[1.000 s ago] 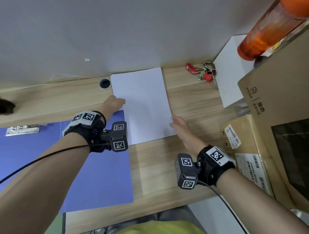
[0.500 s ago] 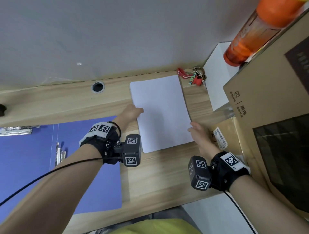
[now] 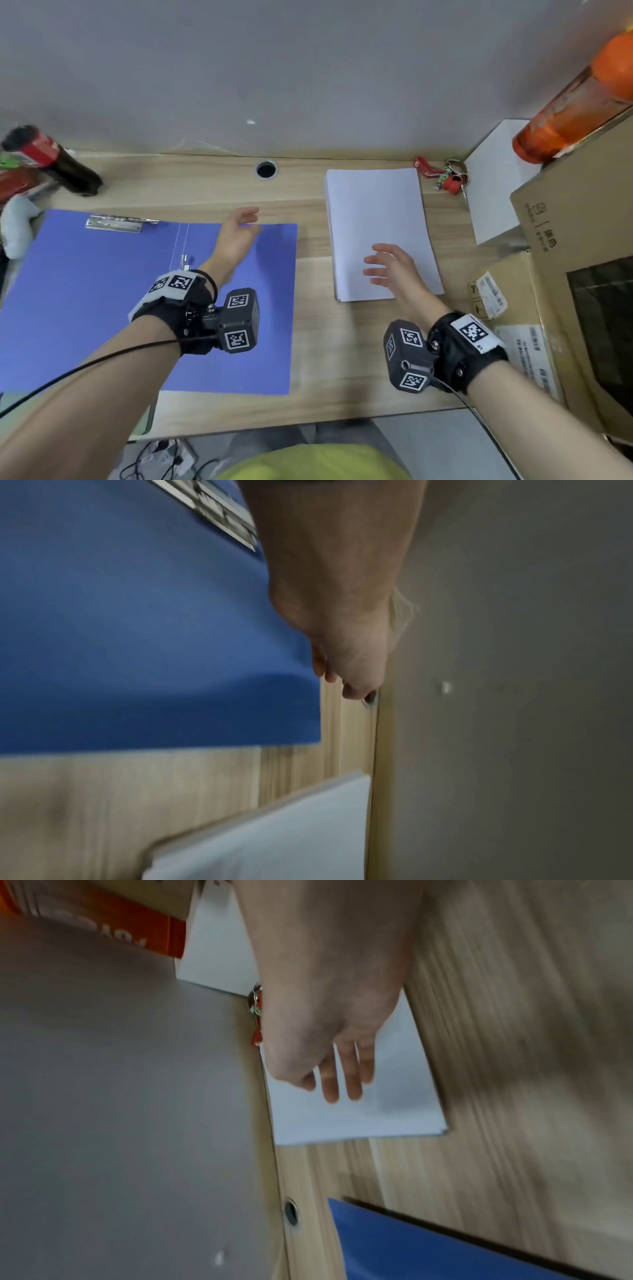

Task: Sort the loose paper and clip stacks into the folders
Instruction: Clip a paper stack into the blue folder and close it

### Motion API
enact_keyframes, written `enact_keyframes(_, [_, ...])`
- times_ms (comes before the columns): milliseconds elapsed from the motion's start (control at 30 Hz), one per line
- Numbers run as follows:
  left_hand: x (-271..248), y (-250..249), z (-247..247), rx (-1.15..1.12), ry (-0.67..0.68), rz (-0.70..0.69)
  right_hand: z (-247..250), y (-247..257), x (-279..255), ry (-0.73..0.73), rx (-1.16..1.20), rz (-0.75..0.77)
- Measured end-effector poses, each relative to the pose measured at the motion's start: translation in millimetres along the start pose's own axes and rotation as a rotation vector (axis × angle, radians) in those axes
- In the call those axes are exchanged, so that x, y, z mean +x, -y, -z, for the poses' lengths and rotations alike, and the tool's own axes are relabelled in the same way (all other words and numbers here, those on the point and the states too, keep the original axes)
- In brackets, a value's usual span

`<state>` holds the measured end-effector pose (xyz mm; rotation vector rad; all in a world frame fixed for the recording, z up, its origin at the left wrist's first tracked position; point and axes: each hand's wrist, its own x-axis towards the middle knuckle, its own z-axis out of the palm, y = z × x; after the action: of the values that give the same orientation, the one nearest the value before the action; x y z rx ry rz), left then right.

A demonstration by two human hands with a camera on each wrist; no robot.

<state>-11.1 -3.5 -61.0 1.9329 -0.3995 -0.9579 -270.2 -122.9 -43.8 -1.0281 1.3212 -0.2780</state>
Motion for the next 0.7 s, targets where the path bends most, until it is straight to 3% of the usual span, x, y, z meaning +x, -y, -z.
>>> enact_keyframes(133, [-15.3,47.7,57.5,0.055,-0.108,0.086,-47.6,-32.1,-21.9,0.248,-0.125,-0.16])
enact_keyframes(333, [-39.7,107.4,135.7,0.083,-0.241,0.203,-102.6,-67.9,-46.2,0.393,-0.323,-0.366])
enact_keyframes(500, [-56.1,135.9,153.8,0.045,-0.057,0.334,-136.0,-67.5,-55.0,0.305,-0.339,-0.283])
enact_keyframes(700, [-54.5,128.1,117.8,0.038,0.138,0.269,-122.2,-62.4,-44.4,0.169,-0.232,-0.234])
